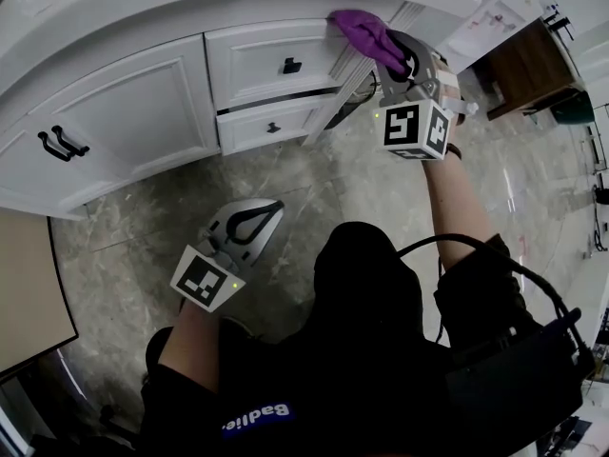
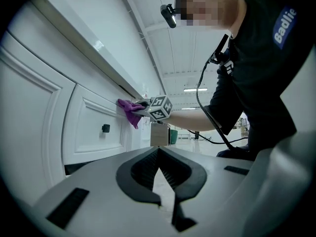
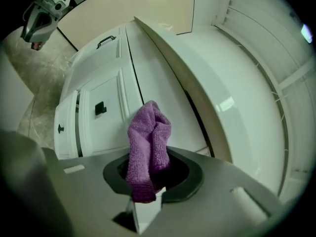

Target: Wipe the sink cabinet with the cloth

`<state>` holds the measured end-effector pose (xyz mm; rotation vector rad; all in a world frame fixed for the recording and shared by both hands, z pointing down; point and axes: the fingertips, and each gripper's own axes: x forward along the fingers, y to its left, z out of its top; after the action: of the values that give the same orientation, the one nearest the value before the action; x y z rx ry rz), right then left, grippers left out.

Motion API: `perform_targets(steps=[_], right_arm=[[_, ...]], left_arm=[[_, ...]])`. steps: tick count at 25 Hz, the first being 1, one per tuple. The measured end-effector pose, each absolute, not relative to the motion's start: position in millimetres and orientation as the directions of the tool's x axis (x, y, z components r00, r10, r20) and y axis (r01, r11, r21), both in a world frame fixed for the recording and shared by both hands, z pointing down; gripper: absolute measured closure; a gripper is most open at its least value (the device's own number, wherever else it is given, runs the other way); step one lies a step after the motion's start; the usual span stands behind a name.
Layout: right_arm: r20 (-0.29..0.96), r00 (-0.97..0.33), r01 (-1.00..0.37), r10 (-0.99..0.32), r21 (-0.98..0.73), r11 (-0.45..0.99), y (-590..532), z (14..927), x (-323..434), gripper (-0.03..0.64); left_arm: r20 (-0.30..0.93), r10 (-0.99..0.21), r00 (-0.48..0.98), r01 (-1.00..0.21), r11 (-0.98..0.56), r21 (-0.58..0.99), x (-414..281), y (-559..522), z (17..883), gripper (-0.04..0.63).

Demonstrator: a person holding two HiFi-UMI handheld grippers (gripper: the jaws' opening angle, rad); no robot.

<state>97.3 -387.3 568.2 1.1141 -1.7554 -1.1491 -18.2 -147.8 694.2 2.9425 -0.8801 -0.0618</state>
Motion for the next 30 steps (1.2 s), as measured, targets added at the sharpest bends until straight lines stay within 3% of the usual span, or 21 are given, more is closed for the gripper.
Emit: perform_targets(steps=[6, 21, 30], right_arm=[[0.134, -0.327, -0.296, -0.935, 0.925, 0.236, -402, 607, 100, 0.548], [0.386, -0.296, -0.202, -0.874, 0.868, 0.452, -402, 755, 97, 0.547], [0.462, -0.293, -0.185, -0.837, 0.832, 0.523, -391, 757, 92, 0.548]], left_arm=[[-0.036, -0.551, 0.834, -0.547, -0.833, 0.082, -23, -146, 690, 0.6], [-0.052, -0.522, 0.852, -0.521, -0.853, 0.027, -23, -132, 683, 0.6], [-0.086, -0.504, 0.859, -0.504, -0.863, 0.023, -21, -122, 655, 0.6]])
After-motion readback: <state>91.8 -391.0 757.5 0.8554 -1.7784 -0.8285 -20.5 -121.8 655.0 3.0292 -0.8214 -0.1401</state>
